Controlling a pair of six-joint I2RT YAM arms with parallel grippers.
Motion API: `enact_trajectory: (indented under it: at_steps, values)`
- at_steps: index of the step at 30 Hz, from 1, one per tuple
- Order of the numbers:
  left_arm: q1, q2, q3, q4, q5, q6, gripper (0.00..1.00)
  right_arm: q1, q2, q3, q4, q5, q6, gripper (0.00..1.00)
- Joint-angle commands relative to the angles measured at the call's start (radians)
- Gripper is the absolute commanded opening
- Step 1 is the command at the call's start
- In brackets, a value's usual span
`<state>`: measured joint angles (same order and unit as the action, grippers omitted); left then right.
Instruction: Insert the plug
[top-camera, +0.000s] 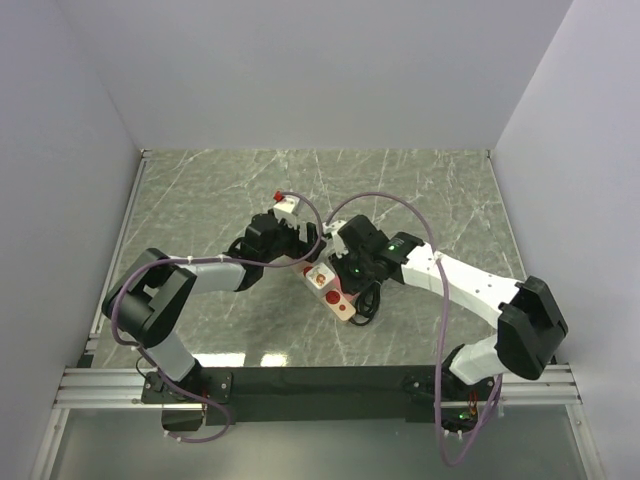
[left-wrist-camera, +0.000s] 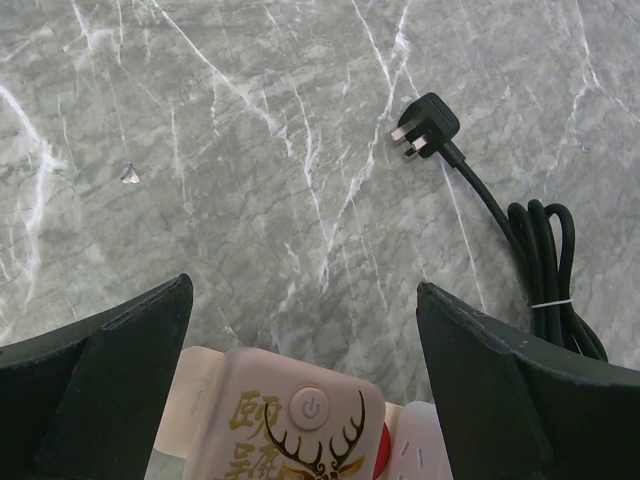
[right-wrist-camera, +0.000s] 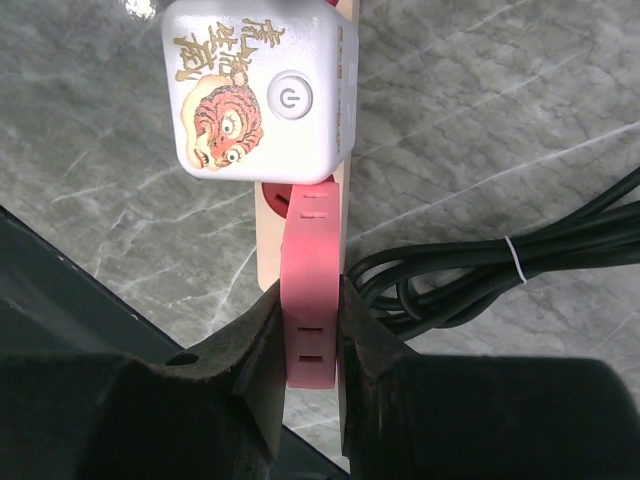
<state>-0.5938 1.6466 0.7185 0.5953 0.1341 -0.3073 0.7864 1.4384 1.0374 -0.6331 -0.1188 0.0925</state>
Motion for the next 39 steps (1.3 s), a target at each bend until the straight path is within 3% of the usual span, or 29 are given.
enact_trajectory:
  at_steps: [1, 12, 39]
  values:
    - [-0.011, -0.001, 0.032, 0.037, 0.021, 0.017, 1.00, -0.010, -0.064, 0.000, 0.084, 0.018, 0.013, 0.00]
    - [-0.017, -0.002, 0.027, 0.032, 0.025, 0.014, 0.99, -0.010, -0.050, -0.066, 0.170, -0.105, 0.056, 0.00]
    - [-0.020, 0.035, 0.030, 0.047, 0.074, 0.019, 0.99, -0.010, -0.035, -0.146, 0.319, 0.018, 0.027, 0.00]
